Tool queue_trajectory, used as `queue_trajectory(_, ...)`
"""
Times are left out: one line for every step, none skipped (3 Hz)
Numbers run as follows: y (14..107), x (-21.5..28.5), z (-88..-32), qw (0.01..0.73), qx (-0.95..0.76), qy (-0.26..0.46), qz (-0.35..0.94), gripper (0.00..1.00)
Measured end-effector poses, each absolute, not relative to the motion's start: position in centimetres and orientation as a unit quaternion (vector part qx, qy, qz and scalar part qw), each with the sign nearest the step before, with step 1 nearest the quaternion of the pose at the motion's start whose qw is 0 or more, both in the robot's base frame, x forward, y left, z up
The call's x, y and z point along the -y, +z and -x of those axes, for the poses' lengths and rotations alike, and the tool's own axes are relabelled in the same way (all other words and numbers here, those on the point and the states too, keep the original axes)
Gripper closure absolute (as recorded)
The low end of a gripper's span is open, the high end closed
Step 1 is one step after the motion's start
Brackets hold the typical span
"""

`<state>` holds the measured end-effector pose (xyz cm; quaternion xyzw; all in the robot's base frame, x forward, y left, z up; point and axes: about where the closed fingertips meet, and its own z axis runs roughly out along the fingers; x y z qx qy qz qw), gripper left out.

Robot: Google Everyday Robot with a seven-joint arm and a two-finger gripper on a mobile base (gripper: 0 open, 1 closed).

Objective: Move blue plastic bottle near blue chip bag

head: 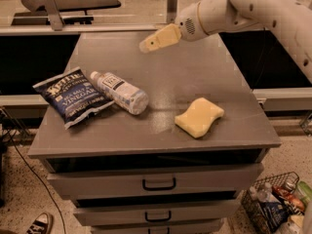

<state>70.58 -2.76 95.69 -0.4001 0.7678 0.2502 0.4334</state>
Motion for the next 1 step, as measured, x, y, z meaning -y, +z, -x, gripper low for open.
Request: queue_trajectory(98.49,7.18,-73.34,0.491,-0.758,0.249,0.351,0.00)
